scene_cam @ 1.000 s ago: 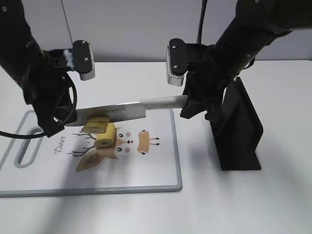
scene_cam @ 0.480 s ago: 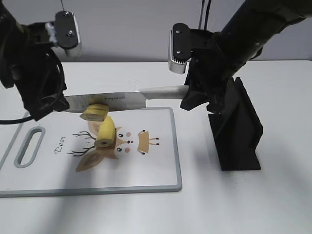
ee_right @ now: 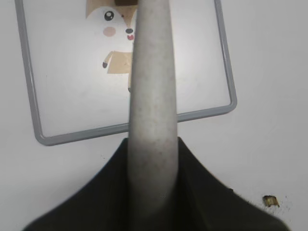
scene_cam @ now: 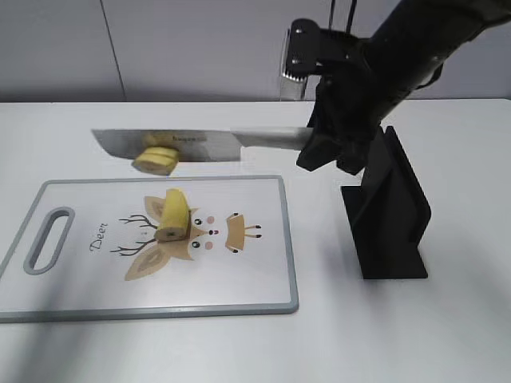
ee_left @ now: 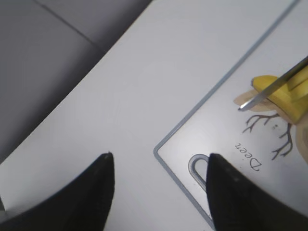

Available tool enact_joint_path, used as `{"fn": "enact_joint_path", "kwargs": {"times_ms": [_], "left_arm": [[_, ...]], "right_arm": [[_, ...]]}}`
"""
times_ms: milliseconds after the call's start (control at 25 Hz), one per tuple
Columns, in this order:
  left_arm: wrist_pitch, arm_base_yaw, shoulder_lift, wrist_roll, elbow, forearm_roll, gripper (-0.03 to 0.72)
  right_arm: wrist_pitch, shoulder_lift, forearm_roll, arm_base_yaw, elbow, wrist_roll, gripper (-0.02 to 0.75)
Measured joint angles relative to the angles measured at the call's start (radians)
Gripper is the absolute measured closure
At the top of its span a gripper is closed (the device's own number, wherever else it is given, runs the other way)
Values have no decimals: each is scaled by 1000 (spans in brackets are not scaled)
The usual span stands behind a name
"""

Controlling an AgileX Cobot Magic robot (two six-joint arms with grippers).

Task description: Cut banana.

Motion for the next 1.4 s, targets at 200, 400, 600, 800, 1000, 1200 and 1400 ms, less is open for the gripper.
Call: {"fn": "enact_joint_path", "kwargs": {"times_ms": [200, 400, 600, 800, 1000, 1200, 1400], "left_arm": [[43, 84, -84, -128, 1, 1, 101], [52, 91, -159, -223, 31, 2, 101], [55, 91, -249, -258, 123, 2, 101], [55, 91, -355, -275, 238, 2, 101], [62, 91, -479, -325, 326, 8, 101], [89, 91, -634, -370, 401, 8, 101], [138, 91, -823, -390, 490, 8, 101]], "right_arm": [[94, -69, 0, 0, 0, 141, 575], [169, -135, -23, 0, 0, 352, 575], [169, -206, -51, 1, 15, 561, 575], [117, -268, -108, 4, 109, 631, 575], [100, -293, -122, 4, 160, 657, 575], [71, -340, -124, 4, 163, 758, 576], [69, -445, -193, 5, 163, 953, 576]]}}
